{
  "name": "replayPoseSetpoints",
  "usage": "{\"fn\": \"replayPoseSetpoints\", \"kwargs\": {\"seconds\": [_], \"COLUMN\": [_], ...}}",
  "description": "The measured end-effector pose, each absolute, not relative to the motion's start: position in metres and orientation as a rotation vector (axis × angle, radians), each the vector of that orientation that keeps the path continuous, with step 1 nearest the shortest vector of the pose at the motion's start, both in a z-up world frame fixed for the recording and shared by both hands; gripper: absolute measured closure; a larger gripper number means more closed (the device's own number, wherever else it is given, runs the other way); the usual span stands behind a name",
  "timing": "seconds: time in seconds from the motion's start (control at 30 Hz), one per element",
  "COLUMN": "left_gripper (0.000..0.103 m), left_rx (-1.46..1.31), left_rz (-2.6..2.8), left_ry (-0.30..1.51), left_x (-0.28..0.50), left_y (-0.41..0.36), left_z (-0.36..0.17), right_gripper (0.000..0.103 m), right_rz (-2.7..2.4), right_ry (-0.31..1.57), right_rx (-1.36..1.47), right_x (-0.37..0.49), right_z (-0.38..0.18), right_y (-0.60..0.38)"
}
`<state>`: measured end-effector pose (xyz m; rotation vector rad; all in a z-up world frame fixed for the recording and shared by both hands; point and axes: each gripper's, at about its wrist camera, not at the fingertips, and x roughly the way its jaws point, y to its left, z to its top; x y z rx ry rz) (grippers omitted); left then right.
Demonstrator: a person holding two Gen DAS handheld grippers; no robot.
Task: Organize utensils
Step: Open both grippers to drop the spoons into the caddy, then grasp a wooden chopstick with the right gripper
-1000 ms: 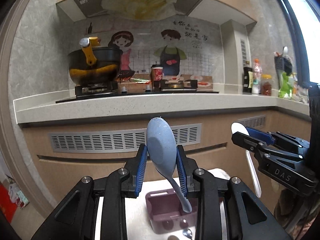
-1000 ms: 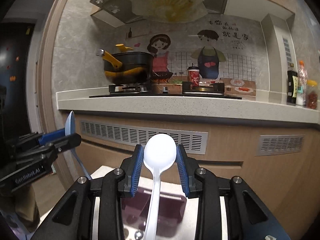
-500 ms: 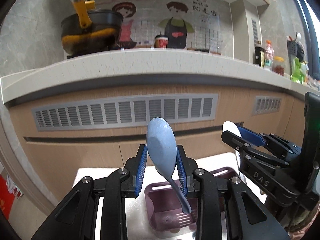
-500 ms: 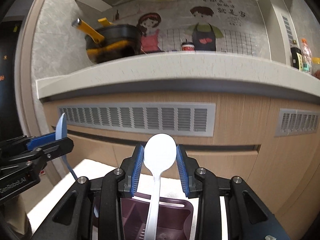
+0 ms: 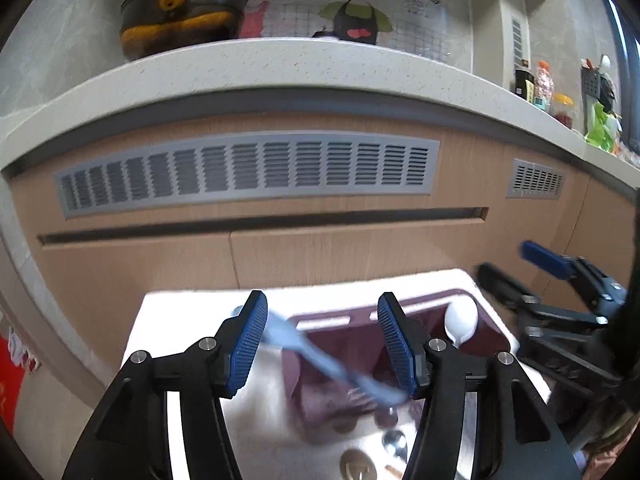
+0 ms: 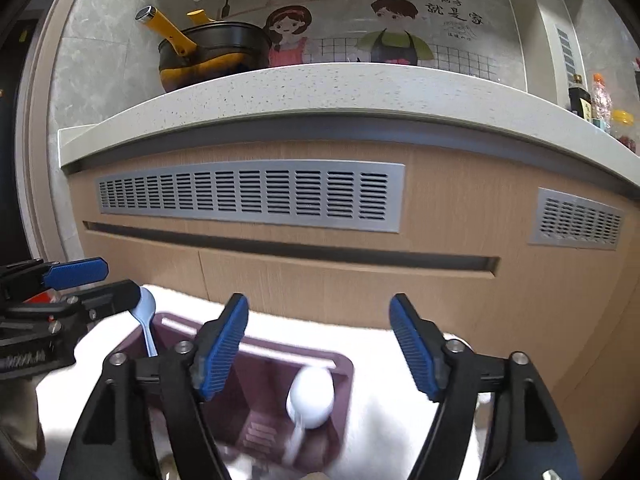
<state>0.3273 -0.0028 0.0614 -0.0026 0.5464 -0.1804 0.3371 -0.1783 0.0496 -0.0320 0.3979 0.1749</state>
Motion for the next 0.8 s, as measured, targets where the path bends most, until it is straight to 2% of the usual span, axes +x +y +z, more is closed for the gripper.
{"fn": "replayPoseSetpoints", "kwargs": {"seconds": [0.17,0.3,0.43,0.57,0.8], "left_gripper": [0.045,0.040,0.040,0.027,0.026], "left_rx": [-0.049,-0.068,-0.072,-0.073,-0.090], "left_rz": [-0.156,-0.144,-0.145,-0.140,-0.122], "left_ry": [0.627,0.681,0.732,0.779,0.871], "left_x": [0.303,0.274,0.238,0.202,0.164], "left_y": [0.015,0.024,0.028,0.032,0.036], "left_z": [0.048,0.034,0.018,0.004,-0.026], "right_gripper": [0.014,0.014,0.014,0.014,0.014], "right_rz": [0.164,0.187,0.214,0.276,0.272], "right_ry": [0.453,0.530,0.603,0.686,0.764], "right_rx": [-0.079,-0.139,-0.187,-0.221,-0.374], "right_x": [0.303,0.272,0.247,0.226,0.204], "right_z": [0.049,0.036,0.019,0.003,-0.034], "right_y": [-0.189,-0.186,-0.180,-0.174,-0.152]}}
